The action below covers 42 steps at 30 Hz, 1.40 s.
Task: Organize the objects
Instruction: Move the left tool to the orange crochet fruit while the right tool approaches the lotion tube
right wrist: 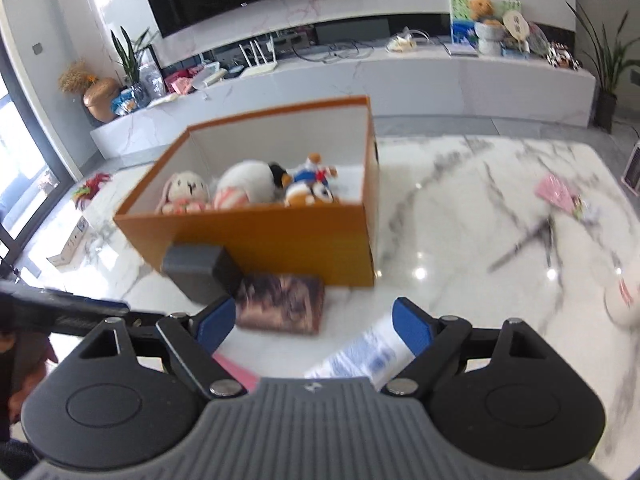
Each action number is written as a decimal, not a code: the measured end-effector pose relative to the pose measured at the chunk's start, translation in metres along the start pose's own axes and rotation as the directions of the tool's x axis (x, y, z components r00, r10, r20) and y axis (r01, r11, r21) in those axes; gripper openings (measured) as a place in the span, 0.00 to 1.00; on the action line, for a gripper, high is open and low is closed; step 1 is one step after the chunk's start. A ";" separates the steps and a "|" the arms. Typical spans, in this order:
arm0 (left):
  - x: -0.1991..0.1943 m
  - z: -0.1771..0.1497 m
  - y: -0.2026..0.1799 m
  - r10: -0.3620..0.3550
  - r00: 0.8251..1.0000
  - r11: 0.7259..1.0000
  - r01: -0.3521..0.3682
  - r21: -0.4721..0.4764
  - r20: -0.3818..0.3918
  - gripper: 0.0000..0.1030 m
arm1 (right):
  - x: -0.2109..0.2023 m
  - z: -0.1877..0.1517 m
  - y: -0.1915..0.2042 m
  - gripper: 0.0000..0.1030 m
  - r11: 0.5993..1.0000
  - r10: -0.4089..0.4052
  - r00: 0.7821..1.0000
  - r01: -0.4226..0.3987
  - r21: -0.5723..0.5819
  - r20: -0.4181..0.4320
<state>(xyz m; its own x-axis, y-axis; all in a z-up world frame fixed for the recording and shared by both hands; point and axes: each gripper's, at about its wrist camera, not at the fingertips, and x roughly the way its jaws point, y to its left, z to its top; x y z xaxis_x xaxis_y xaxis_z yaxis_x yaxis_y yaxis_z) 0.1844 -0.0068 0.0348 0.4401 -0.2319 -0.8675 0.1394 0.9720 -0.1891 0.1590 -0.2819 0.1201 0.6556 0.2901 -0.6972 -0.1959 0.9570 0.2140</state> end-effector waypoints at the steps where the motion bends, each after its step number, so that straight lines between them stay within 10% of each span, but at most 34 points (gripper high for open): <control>1: 0.005 0.000 -0.001 0.009 1.000 1.000 -0.009 -0.003 -0.002 0.83 | -0.002 -0.003 0.000 0.84 1.000 -0.005 1.000 0.005 -0.002 0.001; 18: 0.045 -0.002 -0.002 -0.008 0.993 0.999 0.004 -0.033 -0.120 0.77 | 0.074 -0.022 -0.031 0.84 0.977 -0.087 0.985 0.113 0.183 -0.148; 42: 0.047 -0.008 0.006 0.068 0.988 0.998 -0.067 0.015 -0.137 0.63 | 0.109 -0.031 -0.011 0.65 0.976 -0.215 0.958 0.219 0.003 -0.189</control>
<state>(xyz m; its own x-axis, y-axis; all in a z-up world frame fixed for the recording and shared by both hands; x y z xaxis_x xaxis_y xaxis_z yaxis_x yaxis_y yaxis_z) 0.1988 -0.0113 -0.0112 0.3233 -0.1574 -0.9331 0.1229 0.9847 -0.1235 0.2104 -0.2602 0.0208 0.5325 0.0732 -0.8433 -0.0449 0.9973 0.0582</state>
